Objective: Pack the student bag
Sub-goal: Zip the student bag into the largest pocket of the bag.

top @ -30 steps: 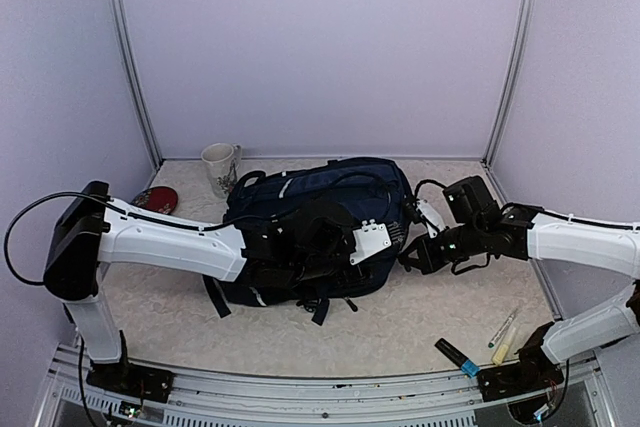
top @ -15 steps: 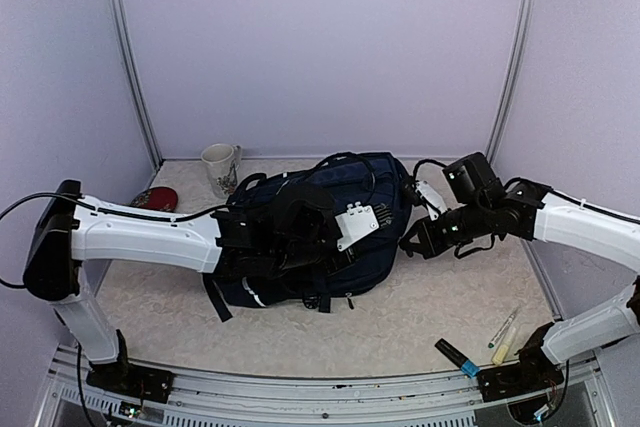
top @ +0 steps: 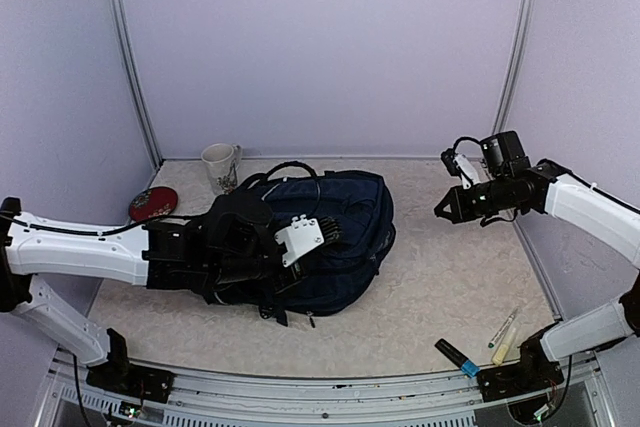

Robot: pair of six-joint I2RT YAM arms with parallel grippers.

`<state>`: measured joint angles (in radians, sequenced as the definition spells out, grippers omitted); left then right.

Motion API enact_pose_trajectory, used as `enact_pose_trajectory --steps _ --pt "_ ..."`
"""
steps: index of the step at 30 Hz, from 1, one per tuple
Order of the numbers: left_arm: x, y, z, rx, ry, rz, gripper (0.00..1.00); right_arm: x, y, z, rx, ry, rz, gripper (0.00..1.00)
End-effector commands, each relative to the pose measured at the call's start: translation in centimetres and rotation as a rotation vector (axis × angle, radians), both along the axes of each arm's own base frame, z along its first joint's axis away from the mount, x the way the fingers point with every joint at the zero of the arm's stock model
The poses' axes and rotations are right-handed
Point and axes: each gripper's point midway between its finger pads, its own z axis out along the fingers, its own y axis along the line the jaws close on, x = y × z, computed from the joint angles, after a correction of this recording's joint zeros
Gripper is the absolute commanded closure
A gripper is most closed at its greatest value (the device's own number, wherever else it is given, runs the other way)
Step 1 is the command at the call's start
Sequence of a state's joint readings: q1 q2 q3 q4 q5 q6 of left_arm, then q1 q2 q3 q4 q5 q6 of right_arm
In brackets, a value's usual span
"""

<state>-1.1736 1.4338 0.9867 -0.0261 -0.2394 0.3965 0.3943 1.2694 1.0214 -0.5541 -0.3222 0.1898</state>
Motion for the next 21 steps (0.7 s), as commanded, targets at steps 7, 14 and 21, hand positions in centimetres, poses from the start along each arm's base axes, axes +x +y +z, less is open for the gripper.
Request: enact_pose_trajectory --steps 7,14,21 --pt "0.0 4.6 3.8 -0.162 -0.023 0.039 1.00 0.1 2.4 -0.9 0.078 -0.067 0.184 1.00" --pt "0.3 4.7 3.2 -0.150 -0.016 0.057 1.00 -9.0 9.6 0.0 0.321 -0.206 0.426 0.90" --pt "-0.2 4.9 3.6 -0.167 -0.013 0.040 1.00 -12.9 12.0 -1.4 0.509 -0.268 0.395 0.68"
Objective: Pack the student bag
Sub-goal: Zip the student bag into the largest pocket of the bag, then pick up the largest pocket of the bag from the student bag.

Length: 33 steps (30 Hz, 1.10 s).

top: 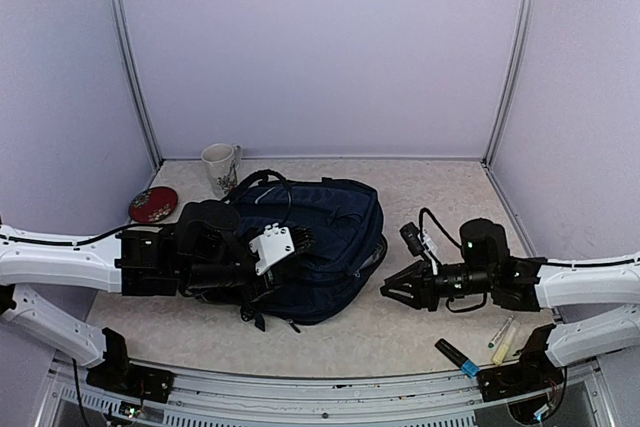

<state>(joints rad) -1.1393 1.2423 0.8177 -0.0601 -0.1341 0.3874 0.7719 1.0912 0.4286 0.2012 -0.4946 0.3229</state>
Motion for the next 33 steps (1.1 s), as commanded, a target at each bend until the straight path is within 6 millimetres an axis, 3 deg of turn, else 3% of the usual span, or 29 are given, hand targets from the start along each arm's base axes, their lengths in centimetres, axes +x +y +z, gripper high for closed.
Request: enact_pose_trajectory --steps 1,3,4,6,13,17,25,33 --pt "2.1 0.7 4.6 -0.151 -0.063 0.099 1.00 0.1 2.3 3.2 0.207 -0.085 -0.041 0.65" --pt "2.0 0.6 4.6 -0.150 -0.061 0.094 1.00 0.0 3.5 2.5 0.201 -0.039 -0.018 0.56" --pt "1.9 0.6 4.8 -0.152 -0.063 0.094 1.00 -0.4 4.2 2.0 0.195 -0.024 0.002 0.47" --pt "2.0 0.7 5.0 -0.157 -0.063 0.100 1.00 -0.6 5.0 1.1 0.184 -0.010 0.018 0.42" --pt "1.6 0.4 5.4 -0.160 -0.057 0.082 1.00 2.7 5.4 1.5 0.140 -0.085 -0.114 0.50" --pt "1.8 0.4 5.5 -0.161 -0.069 0.091 1.00 3.3 6.4 1.6 0.131 -0.101 -0.094 0.62" --pt "1.8 -0.2 5.9 -0.165 -0.077 0.078 1.00 2.8 7.3 1.1 0.168 -0.021 -0.068 0.73" --pt "2.1 -0.2 5.6 -0.153 -0.080 0.088 1.00 1.1 6.8 -1.3 0.136 0.054 -0.087 0.71"
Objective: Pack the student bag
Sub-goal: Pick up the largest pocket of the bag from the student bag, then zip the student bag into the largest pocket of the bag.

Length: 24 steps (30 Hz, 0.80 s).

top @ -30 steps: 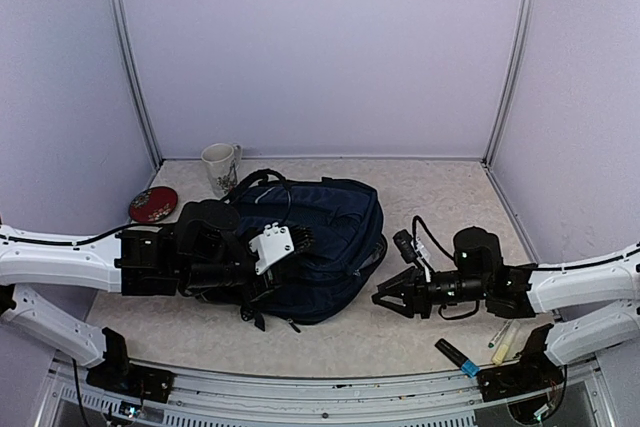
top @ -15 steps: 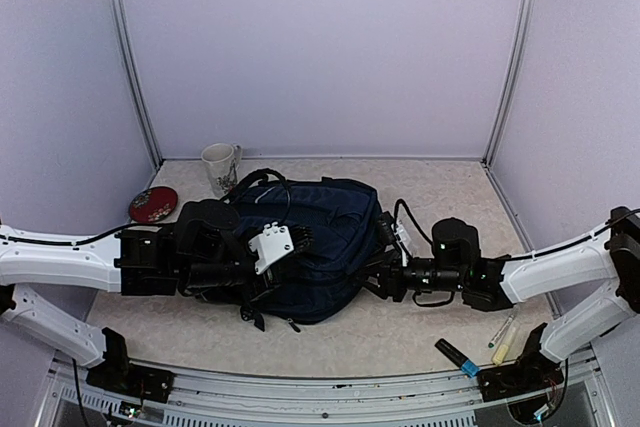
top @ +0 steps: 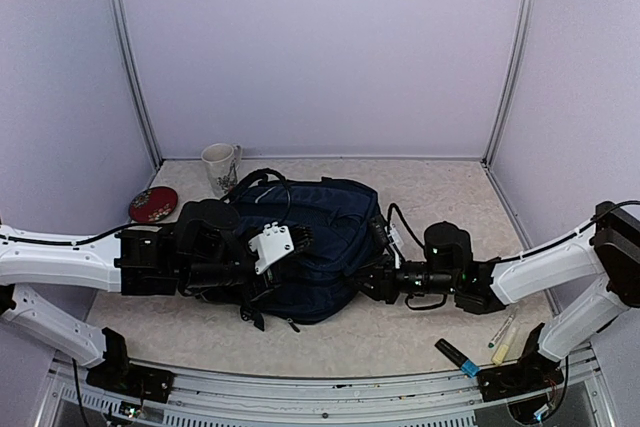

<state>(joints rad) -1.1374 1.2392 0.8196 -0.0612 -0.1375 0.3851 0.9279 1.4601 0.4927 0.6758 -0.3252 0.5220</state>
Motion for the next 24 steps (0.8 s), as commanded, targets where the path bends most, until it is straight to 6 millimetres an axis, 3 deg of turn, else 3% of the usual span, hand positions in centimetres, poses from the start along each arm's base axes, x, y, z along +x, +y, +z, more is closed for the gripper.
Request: enact_pose_trajectory --steps 1,8,12,19,24 --pt "1.9 -0.3 5.5 -0.151 -0.078 0.080 1.00 -0.8 -0.4 -1.1 -0.008 0.035 -0.033 0.72" --pt "2.0 0.0 5.2 -0.143 -0.083 0.088 1.00 0.1 -0.6 -0.3 -0.018 -0.008 -0.075 0.98" --pt "1.9 0.3 5.3 -0.144 -0.085 0.089 1.00 0.6 -1.3 -0.2 -0.041 -0.026 -0.115 1.00" --pt "2.3 2.8 4.4 -0.152 -0.097 0.163 1.00 4.3 -8.1 -1.5 -0.215 0.020 -0.336 1.00" --pt "1.5 4.8 6.1 -0.273 -0.142 0.175 1.00 6.2 -11.6 -0.8 -0.242 0.014 -0.393 1.00"
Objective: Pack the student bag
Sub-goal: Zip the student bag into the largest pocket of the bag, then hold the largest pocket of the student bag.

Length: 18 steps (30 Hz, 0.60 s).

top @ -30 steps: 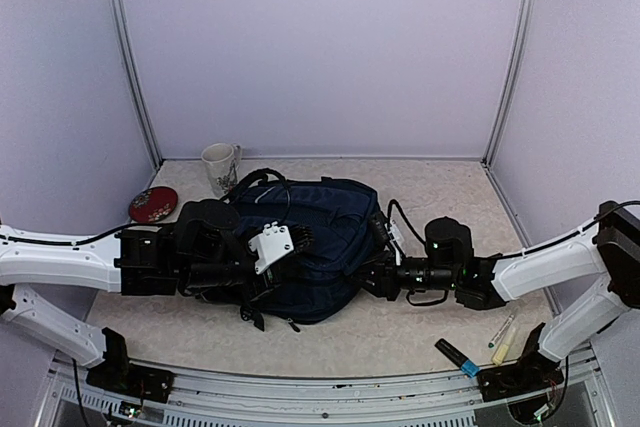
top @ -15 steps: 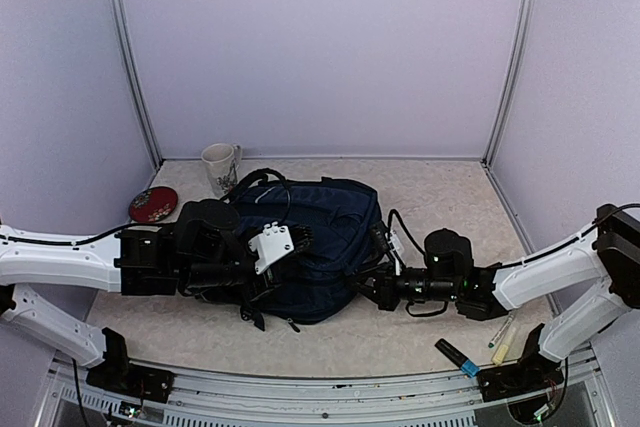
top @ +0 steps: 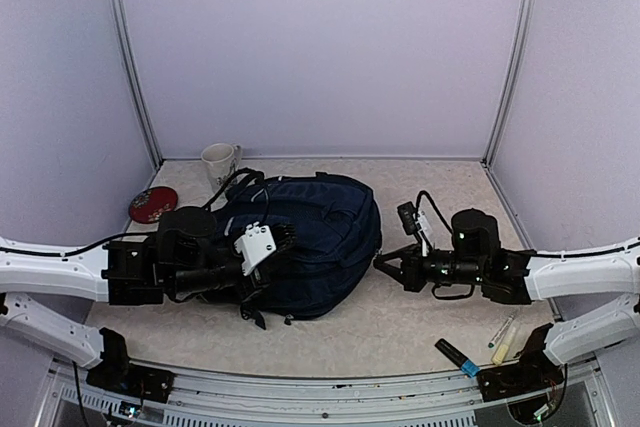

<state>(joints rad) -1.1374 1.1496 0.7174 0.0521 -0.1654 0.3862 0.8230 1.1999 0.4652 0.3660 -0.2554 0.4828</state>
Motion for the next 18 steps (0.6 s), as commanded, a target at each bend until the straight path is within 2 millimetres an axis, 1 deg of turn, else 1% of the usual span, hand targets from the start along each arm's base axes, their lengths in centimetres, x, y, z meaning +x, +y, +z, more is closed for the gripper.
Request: enact_pose_trajectory --steps 1,4,5,6,7,8,9,10,11,12,13,15,16,17,18 --pt "1.4 3.9 5.7 -0.222 -0.097 0.147 1.00 4.4 -6.3 -2.0 -0.169 0.010 -0.238 1.00" --pt "1.0 5.0 6.8 -0.305 -0.121 0.150 1.00 5.3 -6.8 -1.8 -0.211 -0.005 -0.227 1.00" --pt "1.2 5.4 6.3 -0.324 -0.114 0.167 1.00 5.5 -6.6 -1.8 -0.232 -0.002 -0.214 1.00" --pt "1.4 5.8 6.2 -0.346 -0.107 0.186 0.89 5.5 -6.2 -2.0 -0.250 0.006 -0.187 1.00" --pt "1.7 5.9 5.8 -0.353 -0.097 0.199 0.63 5.5 -5.6 -2.0 -0.256 0.017 -0.154 1.00" --pt "1.7 5.7 5.4 -0.343 -0.086 0.194 0.46 5.2 -5.0 -2.3 -0.260 0.026 -0.124 1.00" --pt "1.6 5.1 4.8 -0.316 -0.073 0.178 0.38 4.8 -4.4 -2.6 -0.261 0.028 -0.098 1.00" --pt "1.4 4.5 4.8 -0.292 -0.068 0.167 0.32 4.6 -4.1 -2.7 -0.257 0.022 -0.083 1.00" --pt "1.0 3.8 4.8 -0.257 -0.084 0.168 0.30 4.3 -3.8 -2.8 -0.246 0.018 -0.070 1.00" --pt "0.2 3.0 5.3 -0.225 -0.127 0.170 0.29 4.2 -3.8 -2.8 -0.230 0.013 -0.072 1.00" --pt "-0.8 2.1 6.0 -0.196 -0.193 0.167 0.28 4.2 -3.9 -2.9 -0.221 0.010 -0.078 1.00" --pt "-3.1 -0.4 7.3 -0.162 -0.288 0.109 0.27 4.2 -3.8 -3.1 -0.204 0.011 -0.079 1.00" --pt "-4.0 -2.0 7.4 -0.154 -0.293 0.065 0.27 4.2 -3.6 -3.1 -0.199 0.015 -0.076 1.00" --pt "-4.6 -4.0 6.6 -0.123 -0.273 0.015 0.27 4.2 -3.5 -3.2 -0.196 0.020 -0.073 1.00" --pt "-5.0 -5.5 6.3 -0.111 -0.249 -0.023 0.26 4.3 -3.3 -3.2 -0.195 0.024 -0.070 1.00"
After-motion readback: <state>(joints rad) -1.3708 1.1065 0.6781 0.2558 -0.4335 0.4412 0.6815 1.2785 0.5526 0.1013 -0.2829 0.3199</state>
